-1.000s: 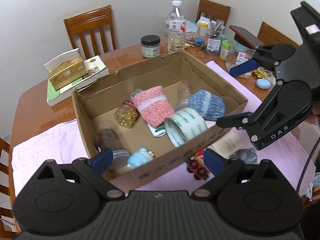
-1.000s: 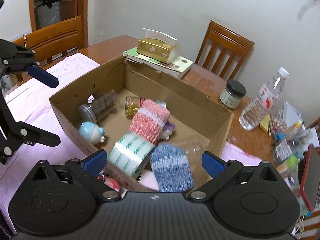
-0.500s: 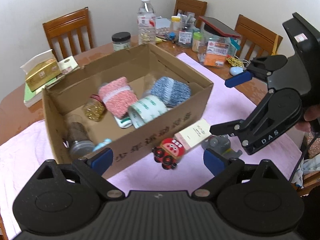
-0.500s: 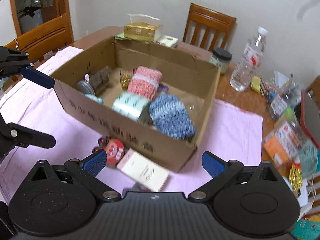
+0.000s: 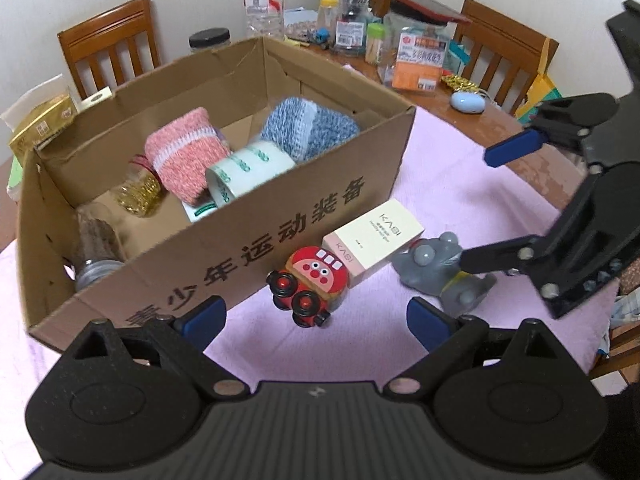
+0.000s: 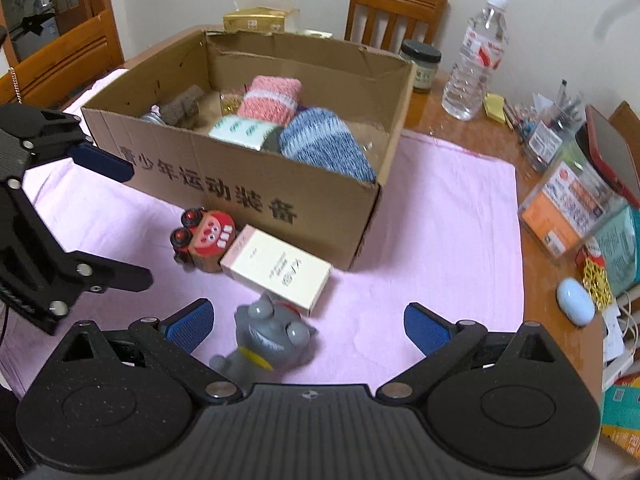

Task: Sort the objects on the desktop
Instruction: 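Withdraw both tools from the box back over the table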

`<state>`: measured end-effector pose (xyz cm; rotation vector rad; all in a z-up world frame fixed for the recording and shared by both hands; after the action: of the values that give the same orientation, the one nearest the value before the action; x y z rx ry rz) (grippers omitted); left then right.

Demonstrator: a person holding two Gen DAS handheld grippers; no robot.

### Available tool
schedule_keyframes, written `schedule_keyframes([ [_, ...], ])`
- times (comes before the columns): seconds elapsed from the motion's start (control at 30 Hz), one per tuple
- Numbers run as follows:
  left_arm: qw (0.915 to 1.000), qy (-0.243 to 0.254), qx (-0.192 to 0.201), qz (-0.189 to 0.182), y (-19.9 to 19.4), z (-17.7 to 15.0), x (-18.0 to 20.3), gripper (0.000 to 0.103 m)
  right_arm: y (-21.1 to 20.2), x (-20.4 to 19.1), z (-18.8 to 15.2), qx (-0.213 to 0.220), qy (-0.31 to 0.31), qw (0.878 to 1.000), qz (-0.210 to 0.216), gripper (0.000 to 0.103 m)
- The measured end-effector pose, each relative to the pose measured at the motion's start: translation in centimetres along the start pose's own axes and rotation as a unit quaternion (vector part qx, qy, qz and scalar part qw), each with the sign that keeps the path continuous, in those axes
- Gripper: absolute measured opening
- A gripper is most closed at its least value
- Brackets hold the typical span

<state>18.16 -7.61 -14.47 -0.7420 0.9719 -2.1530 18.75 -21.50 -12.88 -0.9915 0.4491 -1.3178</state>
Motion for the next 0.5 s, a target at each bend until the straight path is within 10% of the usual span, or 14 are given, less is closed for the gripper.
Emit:
schedule_keyframes([
  [0.5, 0.9990, -0.005, 0.010, 0.044, 3.8, -0.1, -0.4, 0.077, 1.2, 0.1, -1.0, -0.015, 0.002, 1.000, 0.009, 0.103],
])
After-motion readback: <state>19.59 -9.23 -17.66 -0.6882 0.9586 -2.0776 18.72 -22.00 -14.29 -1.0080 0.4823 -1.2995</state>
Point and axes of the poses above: each gripper's, at about its wrist camera, not at the fingertips, and y roughly the way its jaws point, x to its right, z to its top, the point moved 6 cm from there along y, roughly the way its jaws point, and after that the axes turned 14 degrees about -z, right-handed, at the moved point
